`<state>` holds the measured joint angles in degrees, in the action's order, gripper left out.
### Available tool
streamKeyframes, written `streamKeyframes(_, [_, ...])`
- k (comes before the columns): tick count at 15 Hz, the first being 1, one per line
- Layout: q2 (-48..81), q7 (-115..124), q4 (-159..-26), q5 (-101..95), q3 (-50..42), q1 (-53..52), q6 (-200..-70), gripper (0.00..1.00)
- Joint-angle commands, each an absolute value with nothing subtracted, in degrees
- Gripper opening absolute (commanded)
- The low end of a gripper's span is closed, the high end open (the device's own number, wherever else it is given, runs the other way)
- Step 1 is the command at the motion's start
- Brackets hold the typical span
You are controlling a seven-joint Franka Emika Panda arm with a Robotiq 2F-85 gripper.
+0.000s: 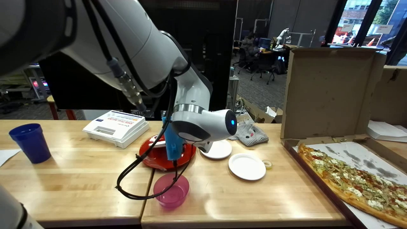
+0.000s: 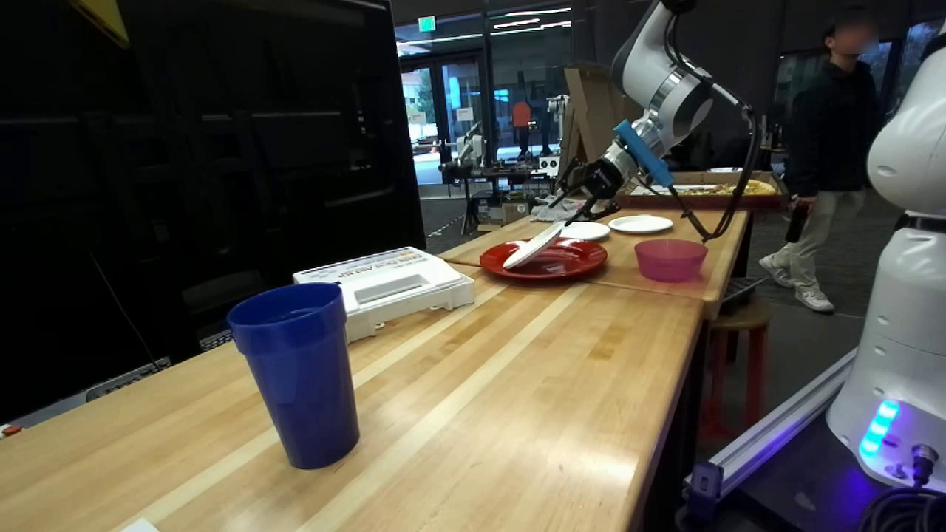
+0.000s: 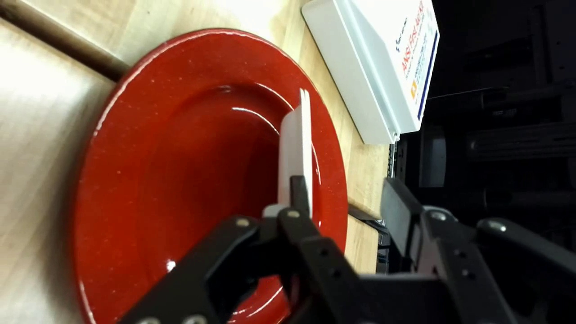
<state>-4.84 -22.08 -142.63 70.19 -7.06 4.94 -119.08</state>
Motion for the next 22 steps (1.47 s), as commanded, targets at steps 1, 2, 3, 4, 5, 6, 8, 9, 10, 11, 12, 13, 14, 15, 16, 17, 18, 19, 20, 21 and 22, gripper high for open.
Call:
streamKeyframes(1, [-5.8,-21.7,-142.9,69.1,-6.8,5.6,-118.7,0.78])
streamKeyframes(2, [-6.2,-21.2,-143.1,68.4,-6.8,5.6,-119.0,0.86])
streamKeyframes(3, [-6.5,-20.4,-143.3,67.2,-6.9,5.8,-119.2,0.92])
streamKeyframes(4, [-6.8,-19.6,-143.6,65.8,-6.9,6.0,-119.9,0.98])
streamKeyframes(5, [-7.1,-18.6,-144.0,64.0,-6.9,6.3,-121.1,1.00])
streamKeyframes(6, [-7.5,-17.3,-144.2,61.9,-6.9,6.6,-122.0,1.00])
streamKeyframes(8, [-8.2,-15.3,-144.6,58.1,-7.1,7.1,-122.8,1.00])
streamKeyframes(9, [-8.8,-14.0,-145.0,56.3,-7.1,7.3,-123.3,1.00])
streamKeyframes(10, [-9.7,-12.7,-145.4,54.4,-6.9,7.4,-124.2,1.00])
streamKeyframes(11, [-10.8,-11.4,-145.8,52.5,-6.6,7.4,-125.3,1.00])
streamKeyframes(12, [-11.8,-10.0,-146.1,50.6,-6.4,7.3,-126.3,1.00])
streamKeyframes(13, [-13.0,-8.5,-146.5,48.7,-6.1,7.2,-127.5,1.00])
streamKeyframes(14, [-14.3,-6.7,-147.0,46.6,-5.7,7.1,-128.6,1.00])
streamKeyframes(15, [-15.4,-5.1,-147.4,44.6,-5.3,7.0,-129.5,1.00])
streamKeyframes(16, [-16.6,-3.0,-147.9,42.1,-4.8,7.0,-130.7,1.00])
streamKeyframes(17, [-17.6,-1.0,-148.4,40.0,-4.4,7.1,-131.5,1.00])
streamKeyframes(18, [-18.8,1.3,-149.0,37.4,-4.0,7.2,-132.3,1.00])
streamKeyframes(19, [-19.6,3.2,-149.7,35.2,-3.7,7.3,-132.9,1.00])
streamKeyframes(20, [-20.3,5.1,-150.3,33.0,-3.5,7.4,-133.2,1.00])
streamKeyframes(21, [-21.0,7.0,-150.9,30.8,-3.4,7.6,-133.6,1.00])
streamKeyframes(22, [-21.8,8.9,-151.8,28.3,-3.3,7.8,-134.0,1.00])
